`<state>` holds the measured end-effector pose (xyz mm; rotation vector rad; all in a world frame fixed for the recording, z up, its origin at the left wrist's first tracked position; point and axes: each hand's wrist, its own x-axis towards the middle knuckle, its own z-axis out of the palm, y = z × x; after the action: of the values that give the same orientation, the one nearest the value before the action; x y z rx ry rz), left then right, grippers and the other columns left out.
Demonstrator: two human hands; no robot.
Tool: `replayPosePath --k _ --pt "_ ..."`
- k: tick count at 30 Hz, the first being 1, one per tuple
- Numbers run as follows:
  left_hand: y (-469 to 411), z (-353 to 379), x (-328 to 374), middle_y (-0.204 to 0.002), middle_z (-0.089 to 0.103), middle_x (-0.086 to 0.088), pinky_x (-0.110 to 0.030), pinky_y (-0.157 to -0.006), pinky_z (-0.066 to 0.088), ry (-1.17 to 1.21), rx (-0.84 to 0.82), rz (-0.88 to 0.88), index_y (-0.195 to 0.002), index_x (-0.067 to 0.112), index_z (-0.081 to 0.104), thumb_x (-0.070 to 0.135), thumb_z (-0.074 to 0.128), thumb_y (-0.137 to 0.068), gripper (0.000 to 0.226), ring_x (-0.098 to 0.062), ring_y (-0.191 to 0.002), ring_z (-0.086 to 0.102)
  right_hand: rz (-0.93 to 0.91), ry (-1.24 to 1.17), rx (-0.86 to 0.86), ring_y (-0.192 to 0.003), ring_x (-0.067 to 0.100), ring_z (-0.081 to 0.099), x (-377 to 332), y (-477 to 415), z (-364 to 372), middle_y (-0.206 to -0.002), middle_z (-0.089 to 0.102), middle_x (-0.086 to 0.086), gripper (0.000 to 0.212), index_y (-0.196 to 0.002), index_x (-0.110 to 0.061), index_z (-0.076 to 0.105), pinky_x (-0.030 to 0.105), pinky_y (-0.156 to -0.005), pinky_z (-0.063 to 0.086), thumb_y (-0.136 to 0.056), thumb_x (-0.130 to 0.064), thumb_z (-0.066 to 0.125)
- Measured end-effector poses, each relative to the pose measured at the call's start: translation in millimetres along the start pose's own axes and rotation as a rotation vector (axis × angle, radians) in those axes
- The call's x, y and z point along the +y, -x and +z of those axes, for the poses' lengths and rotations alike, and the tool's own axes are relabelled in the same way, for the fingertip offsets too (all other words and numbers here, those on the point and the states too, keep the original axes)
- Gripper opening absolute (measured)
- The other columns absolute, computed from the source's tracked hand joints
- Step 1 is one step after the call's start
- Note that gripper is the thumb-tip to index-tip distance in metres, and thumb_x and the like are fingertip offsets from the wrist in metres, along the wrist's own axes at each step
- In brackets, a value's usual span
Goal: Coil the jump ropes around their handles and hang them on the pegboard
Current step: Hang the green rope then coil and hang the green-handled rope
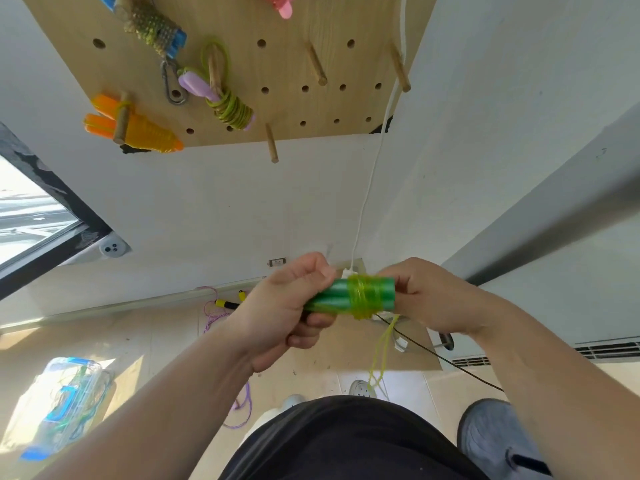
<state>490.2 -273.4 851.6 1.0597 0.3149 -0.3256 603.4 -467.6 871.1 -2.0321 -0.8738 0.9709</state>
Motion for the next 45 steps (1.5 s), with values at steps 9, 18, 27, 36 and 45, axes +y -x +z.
replayPosePath --k 9,18,27,36,45 --pt "-5.6 -4.6 -12.9 -0.053 0.050 0.015 -0.013 -0.051 0.036 -0.704 -0.054 0.068 -0.080 0.015 0.050 0.019 0.061 -0.101 0.024 0.000 -0.048 0.042 0.071 0.381 -0.201 -0.071 -0.002 0.057 -7.2 -33.4 -7.4 -0.074 0.065 -0.021 0.006 -0.087 -0.030 0.073 0.013 -0.065 0.042 -0.093 -0.029 0.071" --pt "-20.9 -11.6 -27.3 -0.061 0.048 0.003 -0.033 -0.050 0.029 -1.137 0.356 0.122 -0.088 0.019 0.042 0.039 0.047 -0.105 0.026 -0.016 -0.054 0.045 0.058 0.585 -0.006 -0.079 0.023 0.060 -15.2 -42.8 20.3 -0.079 0.065 0.004 0.031 -0.092 -0.011 0.071 0.044 -0.076 0.049 -0.103 -0.029 0.049" --pt "-30.0 -18.2 -23.9 -0.071 0.047 -0.007 -0.027 -0.046 0.028 -0.327 0.660 0.080 -0.089 0.011 0.046 0.035 0.051 -0.105 0.029 -0.018 -0.062 0.048 -0.120 0.334 0.265 -0.076 0.013 0.058 -7.9 -14.7 41.0 -0.079 0.065 -0.003 0.022 -0.110 -0.018 0.076 0.033 -0.073 0.046 -0.103 -0.020 0.056" --pt "-28.9 -9.8 -11.1 -0.062 0.042 -0.005 -0.024 -0.042 0.022 0.357 0.550 0.050 -0.092 0.015 0.048 0.028 0.047 -0.108 0.020 -0.011 -0.040 0.028 -0.054 -0.029 0.391 -0.059 0.005 0.050 7.6 -4.5 53.2 -0.086 0.073 -0.018 0.039 -0.111 -0.050 0.067 0.009 -0.062 0.040 -0.097 -0.013 0.066" --pt "-11.7 -2.0 -7.5 -0.056 0.032 -0.001 -0.022 -0.041 0.016 0.354 0.183 -0.015 -0.080 0.022 0.045 0.034 0.047 -0.105 0.027 -0.011 -0.042 0.016 0.069 -0.363 0.293 -0.052 0.012 0.039 15.4 -7.2 38.0 -0.071 0.071 0.006 0.028 -0.083 -0.032 0.080 0.024 -0.052 0.035 -0.095 -0.010 0.068"
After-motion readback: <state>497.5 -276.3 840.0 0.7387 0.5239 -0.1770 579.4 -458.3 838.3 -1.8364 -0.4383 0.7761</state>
